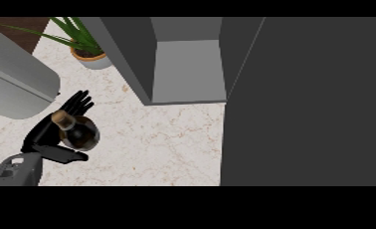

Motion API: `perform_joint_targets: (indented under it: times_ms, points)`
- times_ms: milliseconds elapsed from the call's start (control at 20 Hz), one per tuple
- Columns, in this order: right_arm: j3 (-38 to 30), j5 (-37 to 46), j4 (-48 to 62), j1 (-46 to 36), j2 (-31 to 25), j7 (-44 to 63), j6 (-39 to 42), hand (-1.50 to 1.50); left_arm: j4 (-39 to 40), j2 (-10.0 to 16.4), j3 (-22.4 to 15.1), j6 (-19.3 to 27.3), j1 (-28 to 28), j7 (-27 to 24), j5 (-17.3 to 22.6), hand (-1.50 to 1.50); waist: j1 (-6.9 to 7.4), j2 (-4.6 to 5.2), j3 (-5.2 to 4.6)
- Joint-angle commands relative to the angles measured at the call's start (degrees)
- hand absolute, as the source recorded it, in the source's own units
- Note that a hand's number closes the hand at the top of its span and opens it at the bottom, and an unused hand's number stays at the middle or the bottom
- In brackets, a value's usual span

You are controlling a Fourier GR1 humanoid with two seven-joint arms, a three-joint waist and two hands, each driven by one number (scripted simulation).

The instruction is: Pick up the wine, place it into the cabinet and close the cabinet

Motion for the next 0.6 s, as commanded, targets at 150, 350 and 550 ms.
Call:
perform_joint_targets:
  times_ms: [150, 350, 550]
  points:
    - [0.0, -2.5, -5.4, 1.1, -0.5, 2.1, -0.7, -1.5, 3.3, -0.8, -3.8, -14.7, -2.4, -6.1, 1.4, 1.5, -0.36, -0.01, -0.03]
    - [-0.8, -3.6, -5.5, 1.8, -1.7, 2.2, 0.2, -1.5, 3.9, -1.5, -6.6, -14.7, -0.9, -7.4, 0.7, 1.5, -0.25, 0.01, -0.02]
    - [-2.1, -2.9, -5.5, 2.2, -1.7, 2.4, -0.7, -1.5, -2.4, -1.4, -10.5, -5.9, -0.4, -15.5, -3.9, 1.5, 0.43, -0.24, 0.02]
